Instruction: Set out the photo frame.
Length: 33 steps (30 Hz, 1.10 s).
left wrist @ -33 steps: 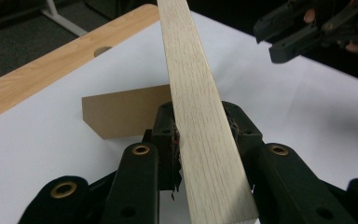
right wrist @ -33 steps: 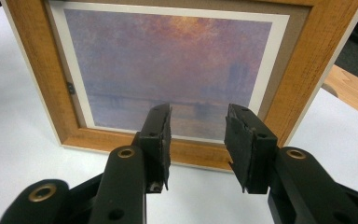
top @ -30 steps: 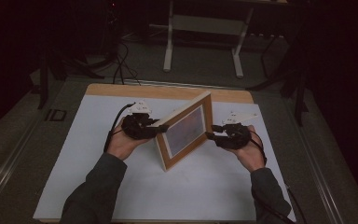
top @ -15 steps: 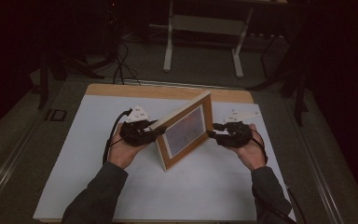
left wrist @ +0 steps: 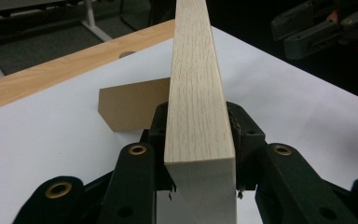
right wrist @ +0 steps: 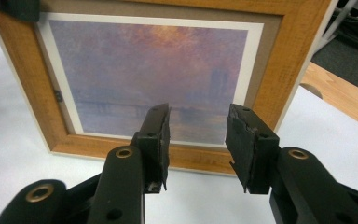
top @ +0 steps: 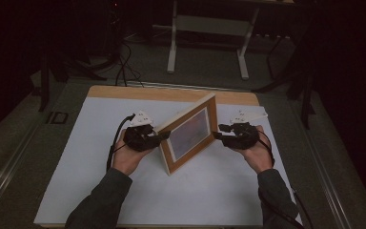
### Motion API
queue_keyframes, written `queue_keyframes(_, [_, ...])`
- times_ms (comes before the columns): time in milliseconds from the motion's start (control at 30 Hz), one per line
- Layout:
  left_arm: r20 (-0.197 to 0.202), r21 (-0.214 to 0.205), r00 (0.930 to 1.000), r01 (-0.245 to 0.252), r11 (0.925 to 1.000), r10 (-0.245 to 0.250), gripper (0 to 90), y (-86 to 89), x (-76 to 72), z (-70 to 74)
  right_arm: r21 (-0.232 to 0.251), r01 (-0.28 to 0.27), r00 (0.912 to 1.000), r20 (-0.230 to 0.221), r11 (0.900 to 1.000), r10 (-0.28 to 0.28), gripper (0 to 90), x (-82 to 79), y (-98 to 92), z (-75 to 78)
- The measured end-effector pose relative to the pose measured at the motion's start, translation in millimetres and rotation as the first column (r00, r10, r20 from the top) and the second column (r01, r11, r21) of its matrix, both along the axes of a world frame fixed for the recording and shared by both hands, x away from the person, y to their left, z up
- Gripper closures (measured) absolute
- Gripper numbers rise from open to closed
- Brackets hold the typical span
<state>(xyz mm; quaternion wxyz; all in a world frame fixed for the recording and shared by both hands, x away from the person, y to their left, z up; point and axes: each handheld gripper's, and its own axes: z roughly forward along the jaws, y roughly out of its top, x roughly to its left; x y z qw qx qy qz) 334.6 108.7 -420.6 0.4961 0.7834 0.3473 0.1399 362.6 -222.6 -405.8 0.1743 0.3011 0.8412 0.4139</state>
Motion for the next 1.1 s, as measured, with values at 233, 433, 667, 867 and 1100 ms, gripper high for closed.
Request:
queue_keyframes(233, [-0.020,-0.025,0.9989,0.043,0.9988,-0.044,69.4,4.3,4.6,-0.1,0.003,0.031,0.9995,-0.001,0.9995,-0.031,57.9,3.2,-6.2,-1.6])
queue_keyframes(433, [-0.025,-0.024,0.9980,0.058,0.9980,-0.059,69.8,7.4,7.6,0.8,0.018,0.048,0.9988,-0.003,0.9987,-0.048,57.8,3.9,-9.1,-2.3])
queue_keyframes(667, [-0.024,-0.033,0.9948,0.098,0.9947,-0.099,71.2,9.0,8.5,3.4,0.019,0.060,0.9982,0.006,0.9980,-0.060,56.4,5.7,-10.2,0.4])
queue_keyframes(867, [-0.026,-0.040,0.9910,0.130,0.9907,-0.131,72.4,11.4,8.8,5.2,0.034,0.091,0.9958,0.009,0.9953,-0.091,53.0,10.6,-10.1,0.8])
queue_keyframes(1100, [-0.019,-0.028,0.9885,0.149,0.9884,-0.150,73.0,12.6,8.3,6.9,0.041,0.102,0.9946,0.016,0.9940,-0.102,51.1,14.1,-9.7,1.3])
